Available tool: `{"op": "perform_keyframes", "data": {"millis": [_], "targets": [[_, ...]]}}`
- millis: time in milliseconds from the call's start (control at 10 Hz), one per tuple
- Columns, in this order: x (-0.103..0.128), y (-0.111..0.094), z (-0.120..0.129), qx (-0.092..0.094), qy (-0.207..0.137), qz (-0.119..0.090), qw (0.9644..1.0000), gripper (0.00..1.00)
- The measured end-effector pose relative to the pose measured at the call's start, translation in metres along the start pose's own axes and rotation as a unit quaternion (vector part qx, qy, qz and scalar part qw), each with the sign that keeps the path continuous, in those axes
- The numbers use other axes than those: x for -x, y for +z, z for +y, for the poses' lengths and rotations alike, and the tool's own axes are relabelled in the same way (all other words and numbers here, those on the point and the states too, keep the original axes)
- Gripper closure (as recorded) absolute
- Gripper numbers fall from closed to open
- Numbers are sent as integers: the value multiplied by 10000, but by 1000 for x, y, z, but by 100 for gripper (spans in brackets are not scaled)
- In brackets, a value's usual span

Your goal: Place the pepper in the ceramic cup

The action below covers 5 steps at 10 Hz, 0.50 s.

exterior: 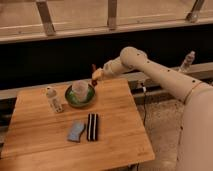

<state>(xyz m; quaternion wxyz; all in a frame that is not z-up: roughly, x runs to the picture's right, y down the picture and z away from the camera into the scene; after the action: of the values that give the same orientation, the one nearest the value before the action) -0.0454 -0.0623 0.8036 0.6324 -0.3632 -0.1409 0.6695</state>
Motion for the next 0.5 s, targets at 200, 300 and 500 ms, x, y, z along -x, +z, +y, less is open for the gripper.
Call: {"op": "perform_keyframes", "data": {"millis": [200,300,500], "targets": [[3,18,14,114,-189,167,9996,100],[3,24,18,138,-237,229,9994,100],[2,35,23,178,-321,373,9986,100]]}}
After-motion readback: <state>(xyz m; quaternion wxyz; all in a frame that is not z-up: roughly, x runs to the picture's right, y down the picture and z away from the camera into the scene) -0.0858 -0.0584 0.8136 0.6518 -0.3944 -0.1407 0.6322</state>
